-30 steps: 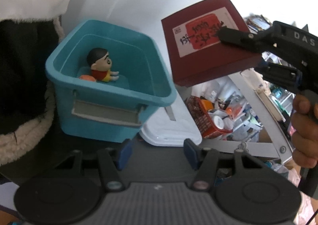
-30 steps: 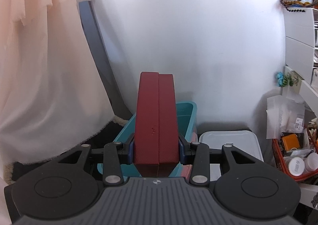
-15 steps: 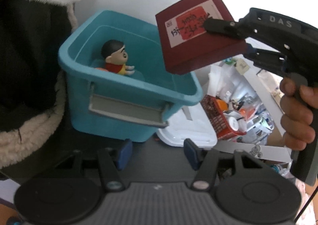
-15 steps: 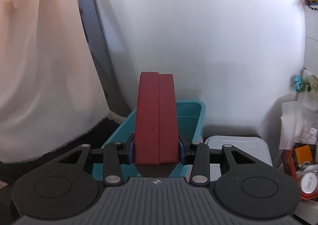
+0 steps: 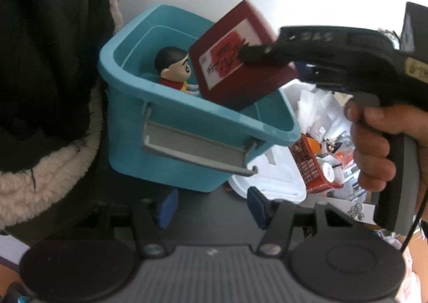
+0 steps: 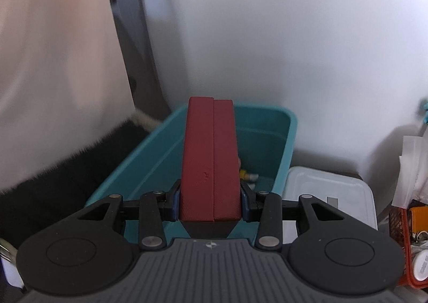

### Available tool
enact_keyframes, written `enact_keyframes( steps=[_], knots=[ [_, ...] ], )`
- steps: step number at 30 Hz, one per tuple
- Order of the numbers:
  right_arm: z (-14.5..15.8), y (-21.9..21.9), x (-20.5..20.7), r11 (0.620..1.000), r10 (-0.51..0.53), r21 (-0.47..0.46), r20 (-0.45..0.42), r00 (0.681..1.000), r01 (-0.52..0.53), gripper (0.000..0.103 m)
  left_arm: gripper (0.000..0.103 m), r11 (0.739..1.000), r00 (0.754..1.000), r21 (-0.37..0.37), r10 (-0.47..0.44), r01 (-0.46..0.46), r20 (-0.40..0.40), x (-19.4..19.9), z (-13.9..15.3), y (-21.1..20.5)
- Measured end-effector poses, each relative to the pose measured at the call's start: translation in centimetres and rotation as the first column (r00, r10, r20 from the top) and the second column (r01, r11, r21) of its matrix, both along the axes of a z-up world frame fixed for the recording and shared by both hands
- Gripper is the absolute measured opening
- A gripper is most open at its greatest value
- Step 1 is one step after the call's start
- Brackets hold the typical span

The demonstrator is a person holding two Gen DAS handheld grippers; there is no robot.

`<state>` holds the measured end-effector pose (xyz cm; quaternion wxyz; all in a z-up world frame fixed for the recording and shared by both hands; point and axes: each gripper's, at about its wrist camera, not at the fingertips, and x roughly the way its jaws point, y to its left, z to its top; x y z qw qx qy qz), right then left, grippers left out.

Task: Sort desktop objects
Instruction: 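Carry the red box with the right tool over the teal bin, then lower the red box into the teal bin and open the right tool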

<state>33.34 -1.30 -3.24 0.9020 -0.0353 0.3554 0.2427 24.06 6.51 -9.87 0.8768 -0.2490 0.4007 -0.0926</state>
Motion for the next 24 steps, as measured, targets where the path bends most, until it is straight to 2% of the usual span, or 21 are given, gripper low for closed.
enact_keyframes(
  steps=[6, 16, 24],
  knots=[
    [-2.1, 2.1, 0.8, 0.992, 0.011, -0.125, -0.073, 0.997, -0.021, 0.044, 0.060, 1.000, 1.000, -0.010, 0.008, -0.008, -0.009, 0.1, -0.3, 0.2],
    [-3.7, 4.7, 2.0, 0.946, -0.024, -0.323, -0.073, 0.997, -0.001, 0.044, 0.061, 1.000, 1.000, -0.026, 0.004, -0.004, -0.014, 0.2, -0.5, 0.2],
    [-4.5, 6.2, 2.1, 0.921, -0.048, -0.388, -0.066, 0.997, 0.018, 0.045, 0.062, 0.999, 1.000, -0.029, 0.015, -0.015, -0.011, 0.1, -0.4, 0.6]
  ],
)
